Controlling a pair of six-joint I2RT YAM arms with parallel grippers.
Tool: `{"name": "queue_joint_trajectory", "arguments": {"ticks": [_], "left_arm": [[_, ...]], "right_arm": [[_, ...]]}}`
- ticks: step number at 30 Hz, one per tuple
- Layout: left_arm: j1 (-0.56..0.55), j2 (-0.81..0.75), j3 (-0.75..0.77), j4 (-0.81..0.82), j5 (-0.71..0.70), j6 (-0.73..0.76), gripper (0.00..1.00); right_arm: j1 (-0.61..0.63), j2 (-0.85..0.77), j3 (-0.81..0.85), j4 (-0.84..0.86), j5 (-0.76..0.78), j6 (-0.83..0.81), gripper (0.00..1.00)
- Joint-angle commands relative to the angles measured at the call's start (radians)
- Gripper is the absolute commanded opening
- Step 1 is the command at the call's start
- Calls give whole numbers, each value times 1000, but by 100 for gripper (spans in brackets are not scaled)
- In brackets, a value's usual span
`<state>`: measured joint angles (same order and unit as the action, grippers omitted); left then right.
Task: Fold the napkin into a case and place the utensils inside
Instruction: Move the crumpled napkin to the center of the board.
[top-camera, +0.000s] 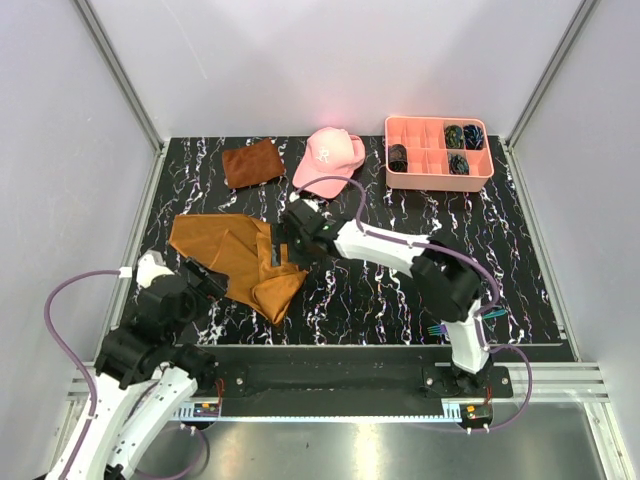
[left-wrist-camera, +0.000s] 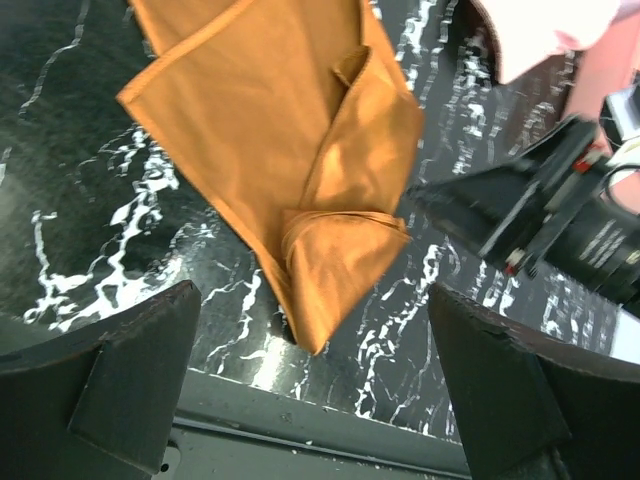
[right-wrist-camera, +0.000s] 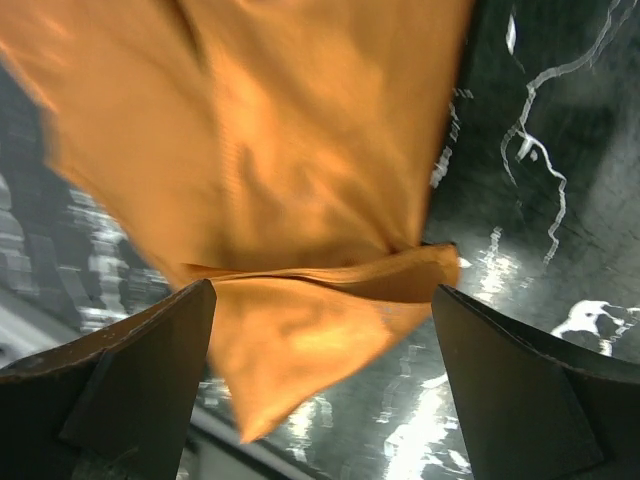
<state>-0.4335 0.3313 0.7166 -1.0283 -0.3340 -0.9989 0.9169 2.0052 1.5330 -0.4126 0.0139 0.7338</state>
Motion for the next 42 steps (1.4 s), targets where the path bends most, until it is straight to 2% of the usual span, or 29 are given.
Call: {"name": "queue_joint_trajectory", "arguments": {"ticks": [1, 3, 7, 8, 10, 11, 13, 14, 15, 17, 18, 19, 20, 21, 22, 24, 26, 28, 30, 32, 33, 37, 42], "left_arm": [[2, 119, 50, -15, -60, -40, 99], [2, 184, 60, -27, -65, -61, 99], [2, 346, 87, -29, -53, -67, 99], [2, 363, 87, -27, -53, -81, 99], [2, 399, 77, -15, -54, -90, 99], [2, 411, 72, -6, -54, -98, 99], [2, 442, 55, 23, -46, -101, 99], [2, 452, 50, 39, -34, -95, 99], [2, 475, 43, 66, -28, -92, 99], [4, 503, 37, 100, -14, -75, 98], [4, 534, 27, 135, -5, -73, 99], [6, 552, 23, 149, 1, -78, 98], [7, 572, 18, 169, 12, -76, 97], [10, 616, 6, 216, 39, -73, 97], [15, 641, 4, 233, 52, -75, 96], [19, 719, -2, 290, 72, -75, 91], [25, 774, 0, 309, 69, -81, 89], [47, 847, 6, 300, 67, -90, 81], [65, 880, -8, 264, 46, -133, 79], [102, 879, -34, 258, 24, -176, 78], [120, 877, -58, 263, 24, -182, 77], [226, 891, -88, 318, 46, -155, 60], [242, 945, -82, 355, 12, -153, 59]], "right_arm": [[5, 76, 91, -152, 41, -103, 99], [11, 114, 110, -158, 17, -120, 97], [13, 139, 110, -176, 1, -135, 78], [13, 136, 95, -176, 14, -148, 60], [11, 98, 52, -178, 79, -157, 47], [11, 80, 32, -178, 112, -163, 29], [-12, 3, -44, -183, 210, -172, 20], [-22, -61, -75, -183, 263, -198, 10], [-56, -95, -106, -180, 291, -217, 9], [-102, -193, -204, -163, 313, -269, 9], [-142, -224, -238, -146, 290, -292, 14], [-203, -249, -294, -108, 262, -318, 22], [-229, -284, -312, -100, 227, -368, 39], [-246, -296, -320, -100, 227, -390, 72], [-253, -304, -323, -123, 239, -410, 86], [-254, -335, -323, -150, 305, -403, 100], [-254, -367, -333, -155, 304, -360, 100], [-254, -379, -330, -152, 256, -315, 100], [-233, -390, -343, -86, 96, -272, 100], [-190, -382, -343, -17, 99, -280, 100], [-155, -370, -326, -18, 103, -286, 100], [-128, -292, -217, -40, 38, -316, 100], [-118, -149, -53, -77, 1, -381, 97]]}}
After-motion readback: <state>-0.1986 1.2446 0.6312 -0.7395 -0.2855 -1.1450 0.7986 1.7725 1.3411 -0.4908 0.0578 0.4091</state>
